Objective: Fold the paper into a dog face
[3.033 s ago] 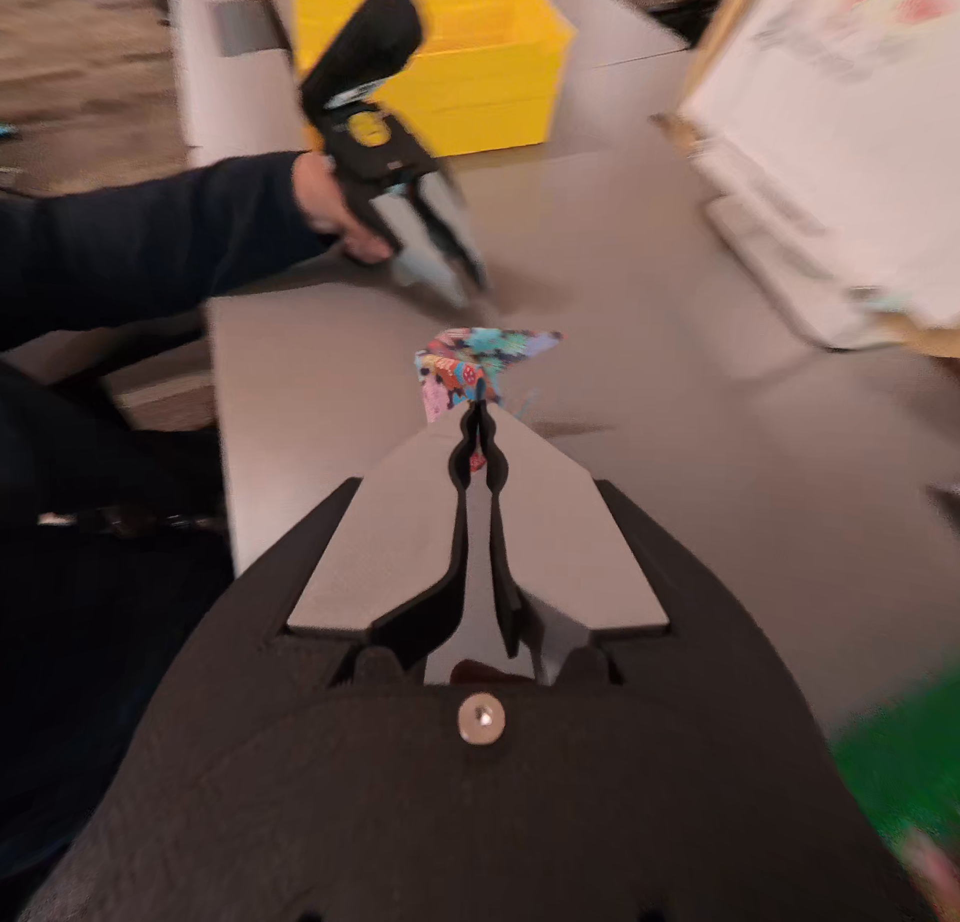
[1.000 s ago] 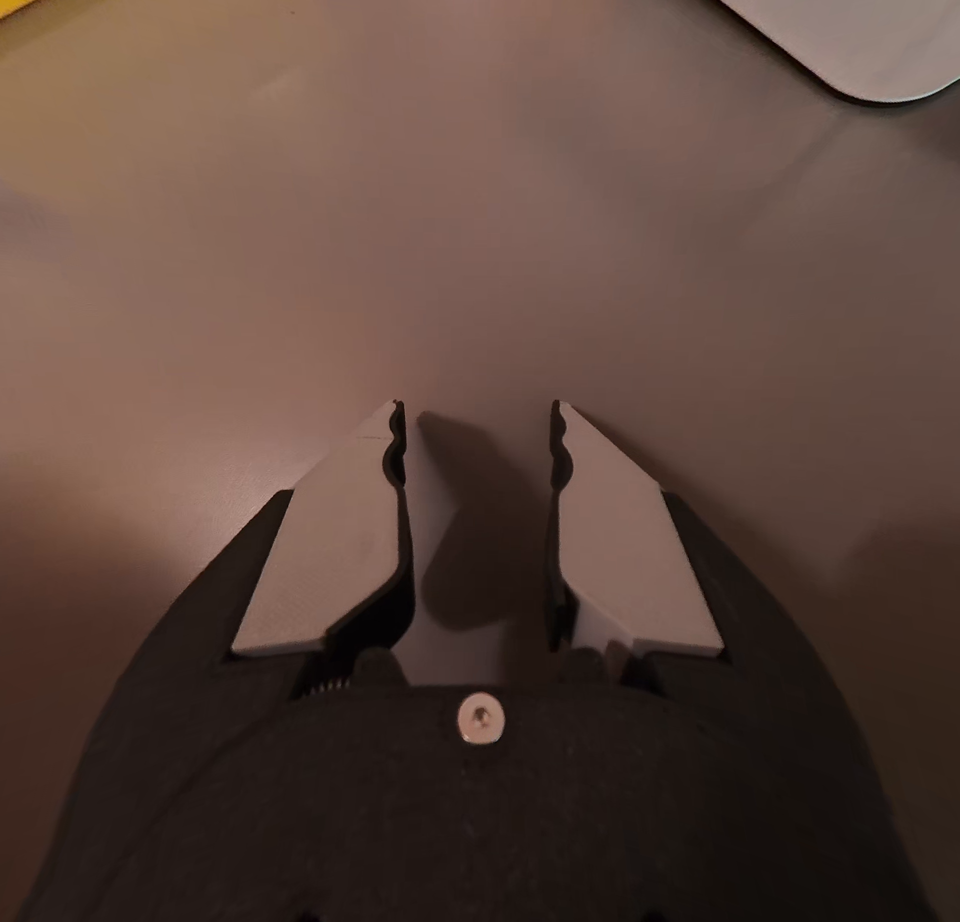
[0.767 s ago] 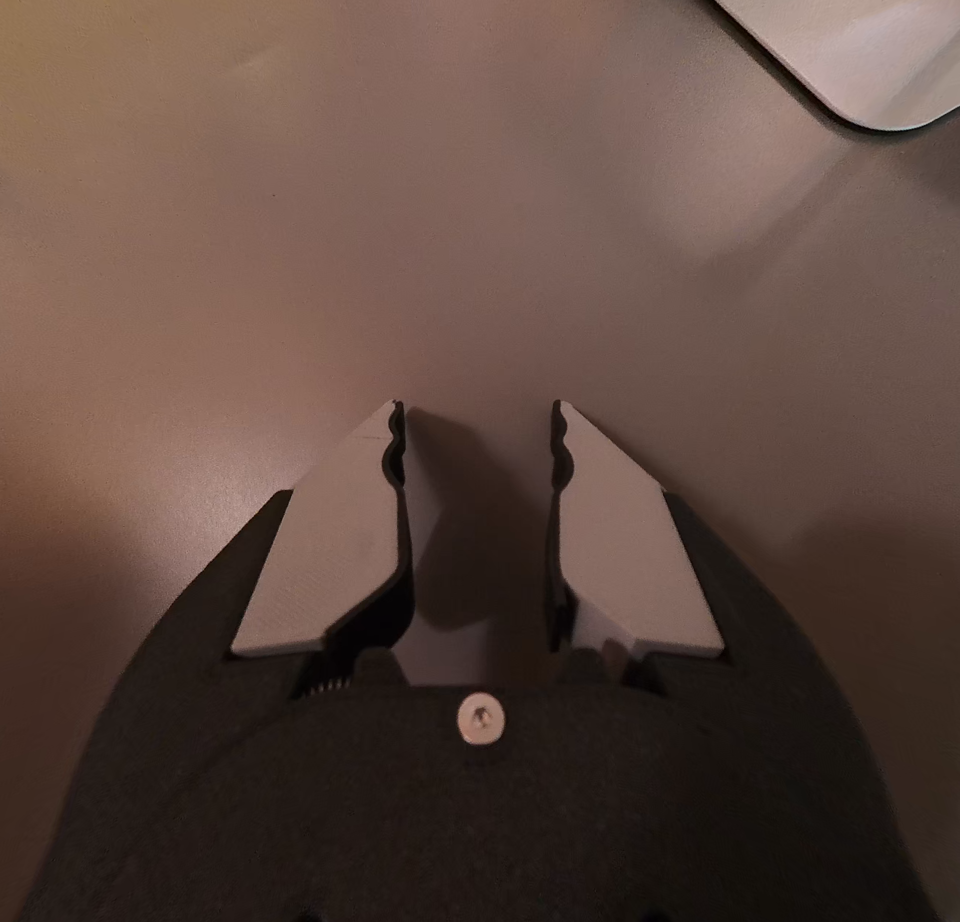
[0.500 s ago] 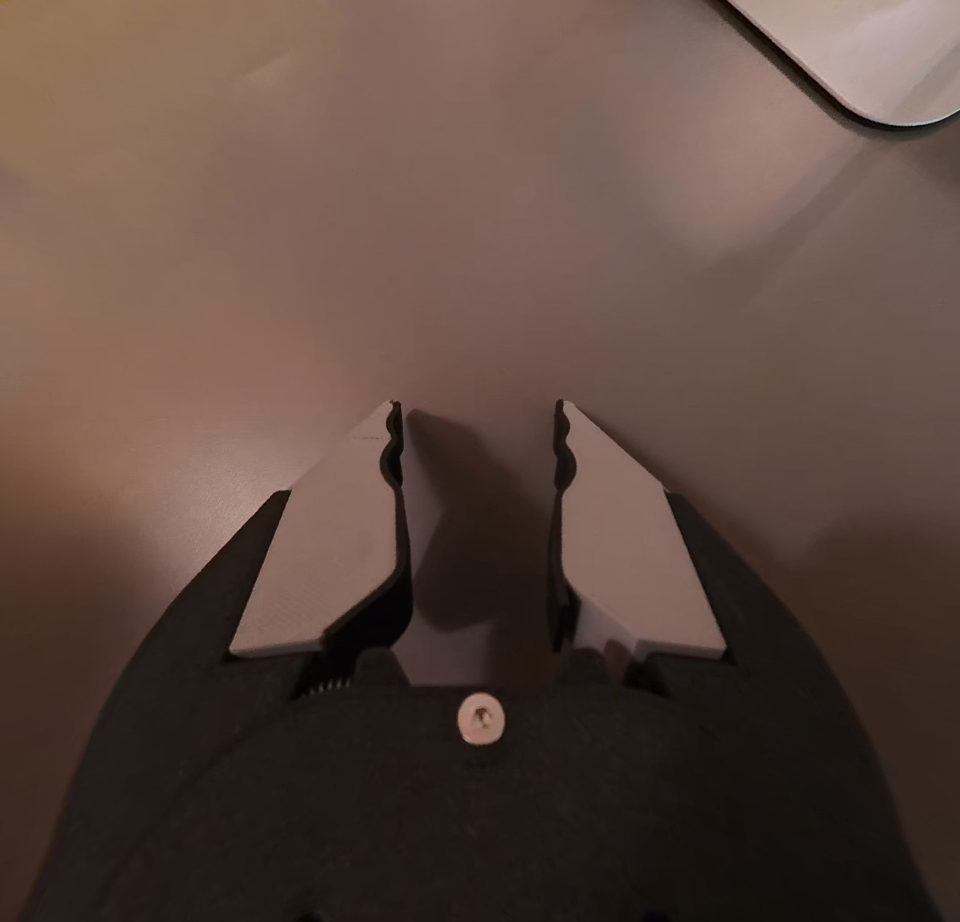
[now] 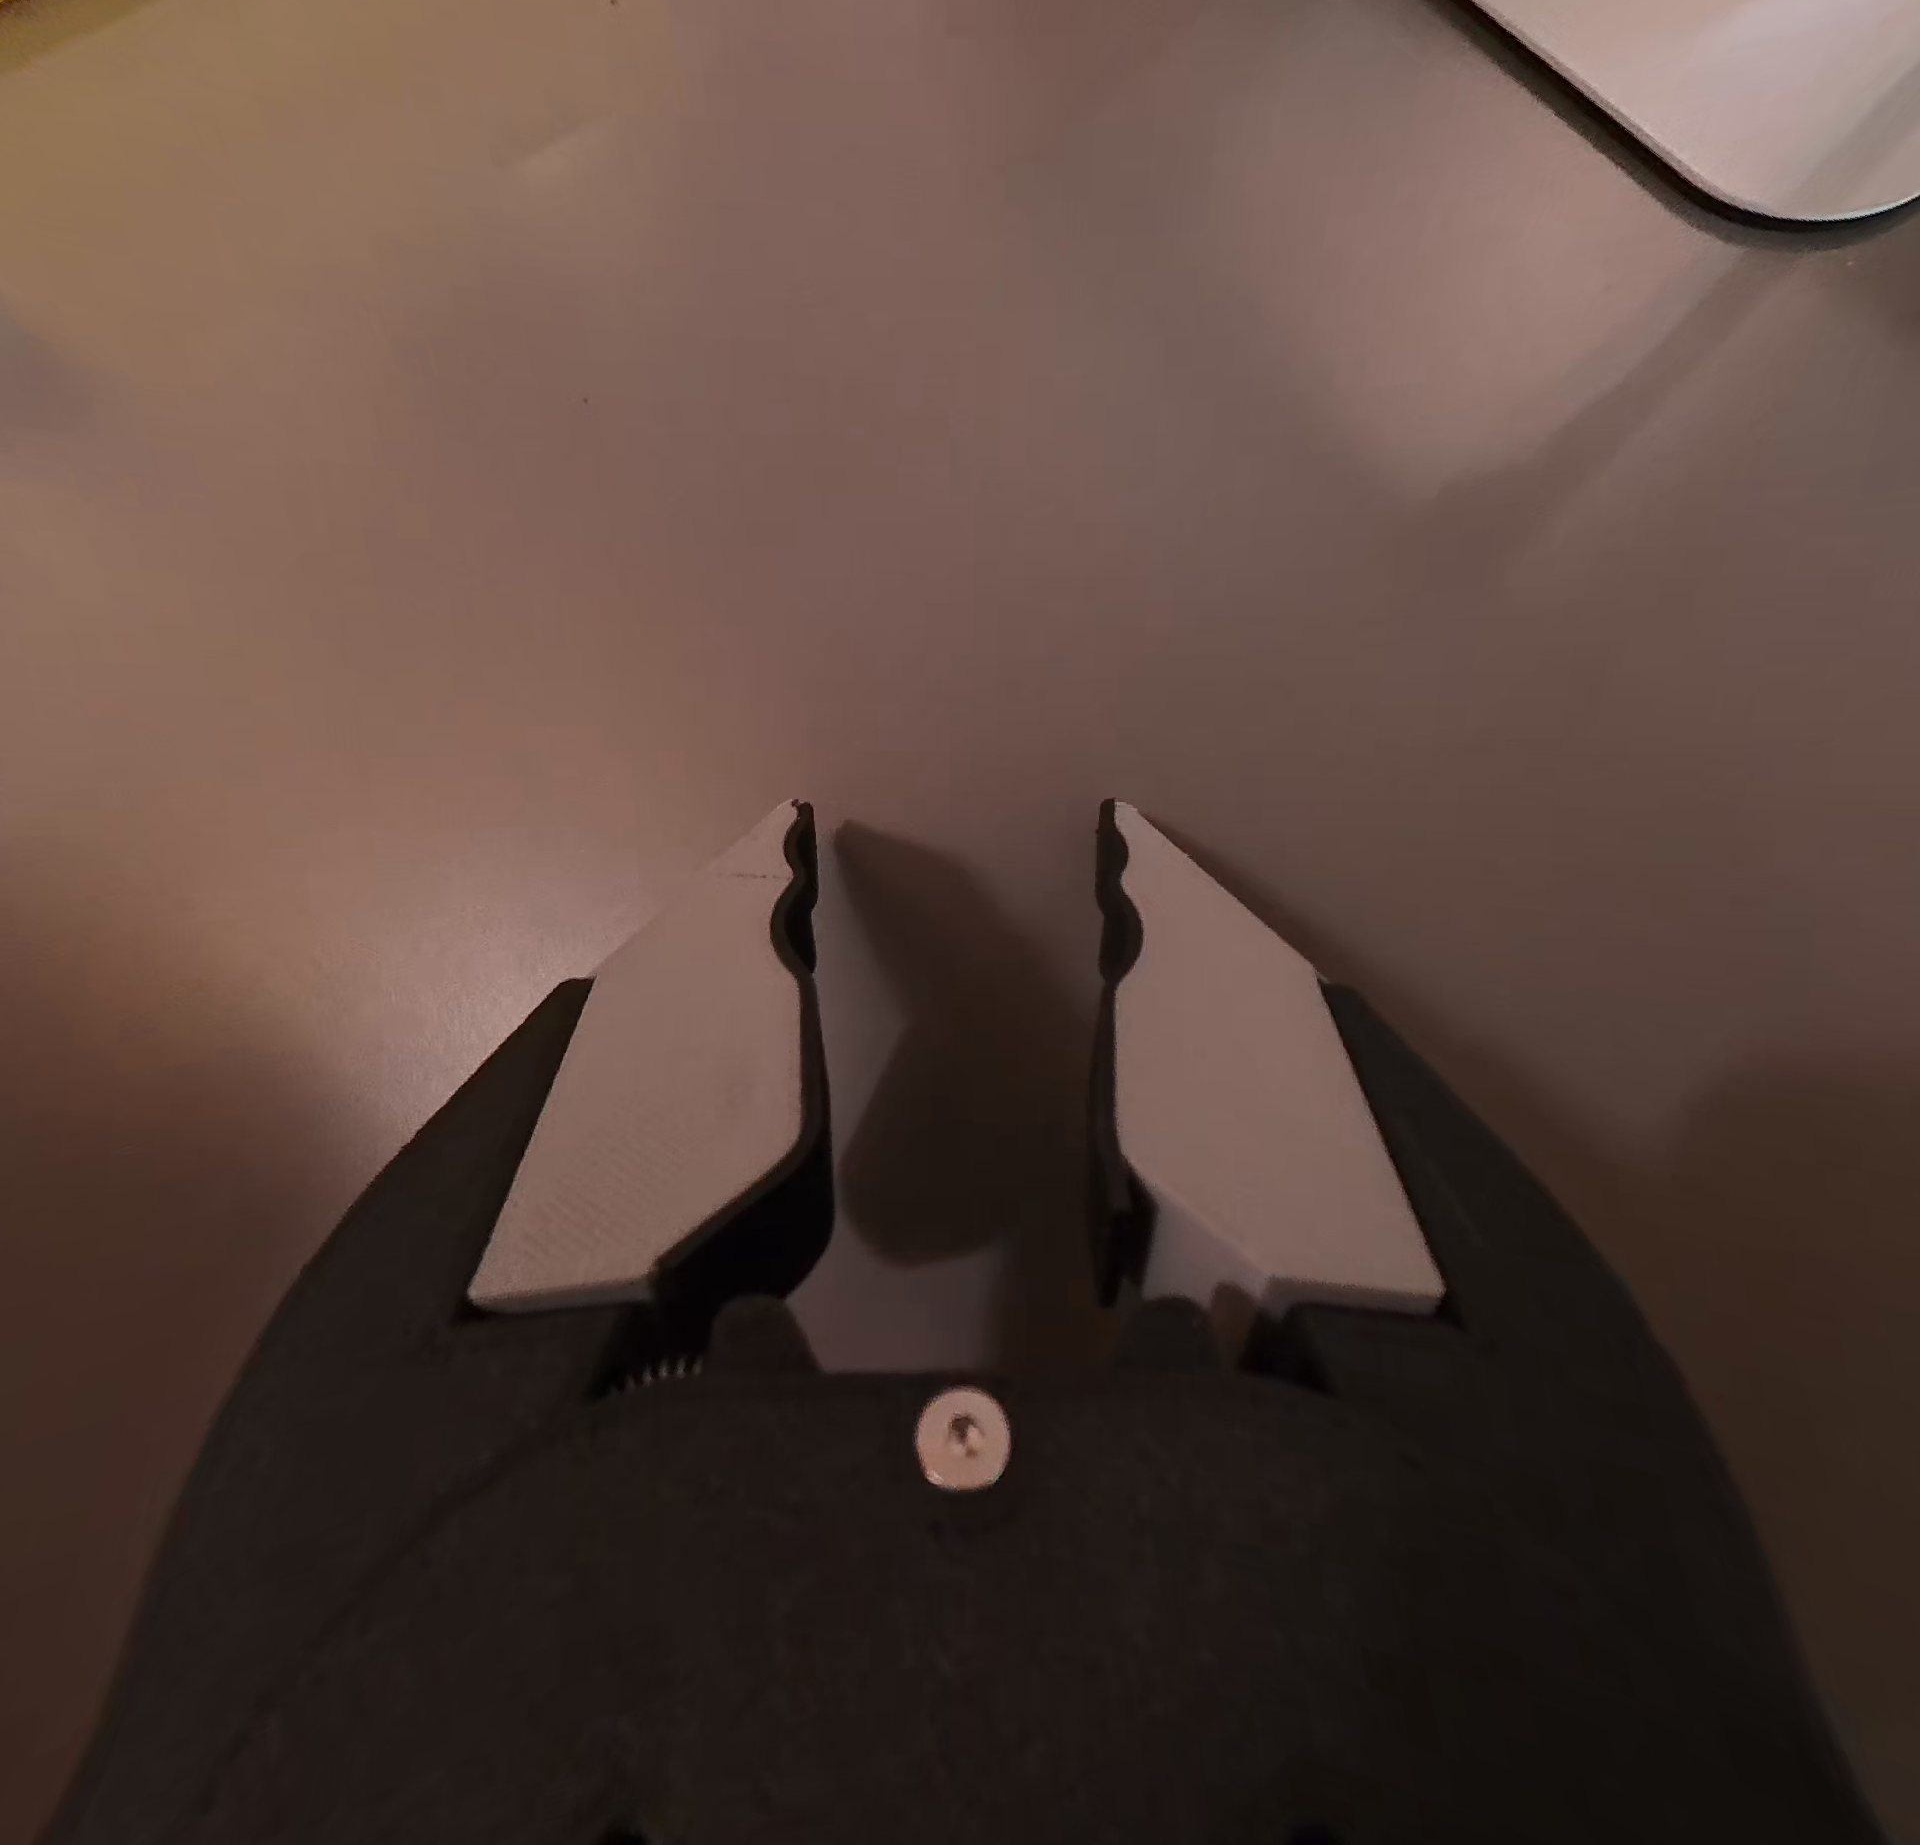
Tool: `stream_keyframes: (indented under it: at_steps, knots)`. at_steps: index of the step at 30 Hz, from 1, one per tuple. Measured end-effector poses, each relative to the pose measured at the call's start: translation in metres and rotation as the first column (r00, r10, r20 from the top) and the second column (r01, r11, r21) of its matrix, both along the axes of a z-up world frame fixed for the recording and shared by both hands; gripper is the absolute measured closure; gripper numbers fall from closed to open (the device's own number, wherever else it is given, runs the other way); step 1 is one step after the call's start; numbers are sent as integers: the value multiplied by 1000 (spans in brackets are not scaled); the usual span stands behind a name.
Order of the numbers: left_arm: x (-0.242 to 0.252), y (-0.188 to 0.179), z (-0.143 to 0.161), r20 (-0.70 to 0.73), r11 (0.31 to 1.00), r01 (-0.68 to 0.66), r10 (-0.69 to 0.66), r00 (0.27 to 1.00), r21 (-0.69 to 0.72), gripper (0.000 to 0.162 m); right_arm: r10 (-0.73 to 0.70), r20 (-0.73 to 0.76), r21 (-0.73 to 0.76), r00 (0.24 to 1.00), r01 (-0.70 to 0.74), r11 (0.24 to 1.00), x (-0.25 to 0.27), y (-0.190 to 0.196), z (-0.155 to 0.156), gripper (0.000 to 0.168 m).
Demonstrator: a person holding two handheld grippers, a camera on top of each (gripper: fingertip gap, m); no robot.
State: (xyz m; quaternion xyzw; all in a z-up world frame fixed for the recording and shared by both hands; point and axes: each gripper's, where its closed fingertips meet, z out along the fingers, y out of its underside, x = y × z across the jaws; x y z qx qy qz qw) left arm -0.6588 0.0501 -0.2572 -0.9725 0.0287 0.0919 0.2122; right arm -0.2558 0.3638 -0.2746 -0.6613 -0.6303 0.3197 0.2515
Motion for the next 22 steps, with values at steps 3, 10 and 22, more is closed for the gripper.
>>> stream_keyframes:
  at_steps: [3,10,22]
  knots:
    - [21,0,-13,11,985,168,-168,986,-41,86,-1,0,7,1000,1,1000,0,0,0,117]
    - [-18,25,2,-496,932,354,-346,796,-82,99,-6,-7,-13,1000,6,1000,-1,1,0,119]
    - [-39,42,2,-414,971,233,-192,890,50,109,-21,-26,-81,999,19,997,-1,6,2,128]
